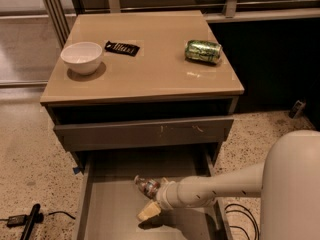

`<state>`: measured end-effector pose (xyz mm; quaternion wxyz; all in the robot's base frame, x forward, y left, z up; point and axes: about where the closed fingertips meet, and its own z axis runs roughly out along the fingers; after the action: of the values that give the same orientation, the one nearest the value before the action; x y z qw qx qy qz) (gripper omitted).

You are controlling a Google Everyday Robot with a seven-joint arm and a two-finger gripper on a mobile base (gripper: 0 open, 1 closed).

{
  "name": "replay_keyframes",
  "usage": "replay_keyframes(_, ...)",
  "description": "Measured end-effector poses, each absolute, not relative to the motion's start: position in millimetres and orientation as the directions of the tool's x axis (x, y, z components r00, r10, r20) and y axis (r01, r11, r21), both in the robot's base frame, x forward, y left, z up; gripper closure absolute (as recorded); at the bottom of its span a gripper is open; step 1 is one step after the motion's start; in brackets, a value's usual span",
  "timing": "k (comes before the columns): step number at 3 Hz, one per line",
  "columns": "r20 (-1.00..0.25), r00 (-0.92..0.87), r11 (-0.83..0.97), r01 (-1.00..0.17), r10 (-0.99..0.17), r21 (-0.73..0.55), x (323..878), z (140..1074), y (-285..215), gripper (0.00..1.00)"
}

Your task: Pick water bottle from middle drawer and place on counter

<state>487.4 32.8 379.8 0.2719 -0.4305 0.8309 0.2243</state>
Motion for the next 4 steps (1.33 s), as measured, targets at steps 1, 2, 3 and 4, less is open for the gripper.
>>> replay_keyframes(1,-0.646,-0.483,0.531,-0.836,-0.591,0.14,487.3,378.3,33.2,0.0)
replay_keyframes(2,-0.646,-0.483,0.531,-0.836,-0.591,0.14,487.3,378.3,33.2,0.13)
replay_keyframes(3,-0.646,-0.483,0.531,-0.836,-0.591,0.14,487.2,378.3,33.2,0.37)
replay_keyframes(4,-0.646,-0.483,0.531,-0.836,-0.591,0.14,487.2,378.2,33.2,0.6)
